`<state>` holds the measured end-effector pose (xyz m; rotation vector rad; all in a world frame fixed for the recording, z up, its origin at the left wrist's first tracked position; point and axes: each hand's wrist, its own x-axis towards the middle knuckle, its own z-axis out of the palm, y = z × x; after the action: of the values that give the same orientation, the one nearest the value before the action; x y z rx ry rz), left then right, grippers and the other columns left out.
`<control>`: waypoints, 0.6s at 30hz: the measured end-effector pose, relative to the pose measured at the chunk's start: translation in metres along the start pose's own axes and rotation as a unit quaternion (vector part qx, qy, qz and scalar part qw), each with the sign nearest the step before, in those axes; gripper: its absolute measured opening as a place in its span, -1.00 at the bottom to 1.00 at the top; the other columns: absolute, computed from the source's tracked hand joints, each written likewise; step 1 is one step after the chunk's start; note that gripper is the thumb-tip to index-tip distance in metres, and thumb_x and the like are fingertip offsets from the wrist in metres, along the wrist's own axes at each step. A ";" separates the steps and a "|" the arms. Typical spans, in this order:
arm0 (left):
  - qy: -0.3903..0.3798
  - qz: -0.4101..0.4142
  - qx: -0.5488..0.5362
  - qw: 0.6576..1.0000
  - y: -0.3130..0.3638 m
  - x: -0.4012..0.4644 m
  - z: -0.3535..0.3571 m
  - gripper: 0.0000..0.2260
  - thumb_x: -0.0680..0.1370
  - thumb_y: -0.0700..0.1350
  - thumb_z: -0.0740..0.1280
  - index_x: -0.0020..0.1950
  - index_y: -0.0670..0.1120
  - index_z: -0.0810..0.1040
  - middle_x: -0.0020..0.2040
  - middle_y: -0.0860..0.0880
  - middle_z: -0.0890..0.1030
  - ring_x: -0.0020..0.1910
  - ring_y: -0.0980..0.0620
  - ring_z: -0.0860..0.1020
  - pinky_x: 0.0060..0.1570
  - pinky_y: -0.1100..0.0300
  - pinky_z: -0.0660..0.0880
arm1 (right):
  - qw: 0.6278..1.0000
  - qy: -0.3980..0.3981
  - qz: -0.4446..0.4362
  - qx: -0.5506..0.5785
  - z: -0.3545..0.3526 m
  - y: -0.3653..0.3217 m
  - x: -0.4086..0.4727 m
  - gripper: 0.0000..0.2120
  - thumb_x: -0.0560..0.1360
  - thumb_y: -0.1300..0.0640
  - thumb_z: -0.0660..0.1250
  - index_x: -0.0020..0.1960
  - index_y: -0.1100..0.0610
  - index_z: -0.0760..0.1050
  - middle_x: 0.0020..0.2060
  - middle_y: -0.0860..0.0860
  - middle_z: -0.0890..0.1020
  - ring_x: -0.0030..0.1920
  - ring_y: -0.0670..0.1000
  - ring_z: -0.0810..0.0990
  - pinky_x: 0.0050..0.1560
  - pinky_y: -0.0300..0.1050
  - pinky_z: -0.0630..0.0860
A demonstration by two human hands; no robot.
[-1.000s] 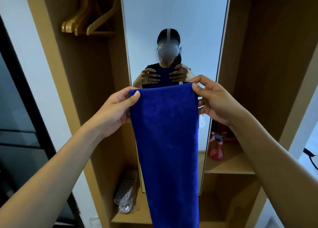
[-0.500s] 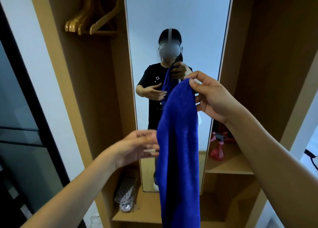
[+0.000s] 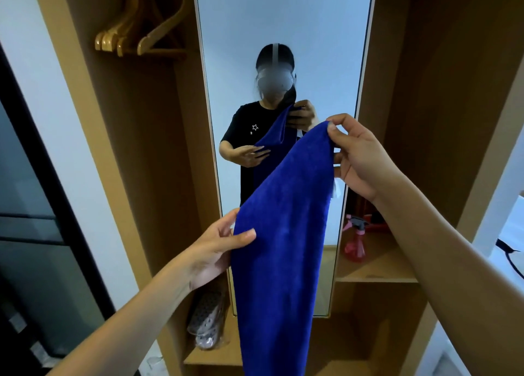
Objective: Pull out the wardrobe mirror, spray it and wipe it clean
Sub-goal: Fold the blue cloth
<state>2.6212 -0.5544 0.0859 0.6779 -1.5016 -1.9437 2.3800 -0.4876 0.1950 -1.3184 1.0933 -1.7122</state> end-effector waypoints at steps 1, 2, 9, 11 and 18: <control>-0.004 -0.005 0.017 1.000 -0.001 -0.001 0.002 -0.61 0.47 -0.29 0.38 0.26 0.01 0.57 0.20 -0.03 0.64 0.15 -0.03 0.62 0.04 0.09 0.56 | 1.000 0.002 -0.002 0.004 -0.001 0.000 0.000 -0.83 0.66 0.10 0.12 -0.06 0.02 0.45 -0.10 0.04 0.53 -0.21 0.00 0.56 -0.32 -0.15 0.54; -0.003 -0.006 0.025 1.000 -0.002 -0.001 0.003 -0.65 0.47 -0.30 0.37 0.23 -0.06 0.59 0.20 -0.08 0.63 0.15 -0.05 0.62 0.03 0.11 0.59 | 1.000 0.003 -0.005 0.006 -0.002 0.001 0.001 -0.82 0.66 0.10 0.13 -0.06 0.02 0.45 -0.11 0.03 0.54 -0.21 0.01 0.56 -0.31 -0.15 0.54; -0.001 0.071 -0.051 0.996 0.015 -0.001 0.010 -0.66 0.49 -0.22 0.31 0.26 -0.08 0.56 0.19 -0.09 0.64 0.12 -0.06 0.63 -0.04 0.12 0.60 | 0.996 0.063 0.052 0.037 -0.017 0.023 0.009 -0.83 0.66 0.03 0.15 0.00 0.05 0.47 -0.03 0.02 0.58 -0.16 0.00 0.57 -0.28 -0.17 0.54; -0.004 0.086 -0.066 0.994 0.022 0.002 0.016 -0.65 0.48 -0.21 0.30 0.26 -0.05 0.55 0.15 -0.08 0.65 0.07 -0.06 0.64 -0.08 0.07 0.61 | 0.988 0.101 0.099 0.064 -0.021 0.040 0.014 -0.82 0.66 0.06 0.14 0.01 0.09 0.47 -0.08 0.01 0.60 -0.15 0.01 0.57 -0.23 -0.14 0.57; -0.017 0.098 -0.156 0.983 0.029 0.015 0.024 -0.68 0.54 -0.22 0.26 0.25 0.03 0.56 0.08 -0.07 0.66 0.02 -0.05 0.65 0.06 -0.01 0.60 | 0.915 0.033 0.347 0.203 -0.009 0.126 -0.010 -0.52 0.60 -0.13 0.18 0.00 0.29 0.59 -0.17 0.17 0.69 -0.26 0.09 0.70 -0.27 -0.09 0.65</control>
<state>2.5982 -0.5543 0.1195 0.3473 -1.1961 -1.9846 2.3779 -0.5265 0.0739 -0.5148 1.0043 -1.3351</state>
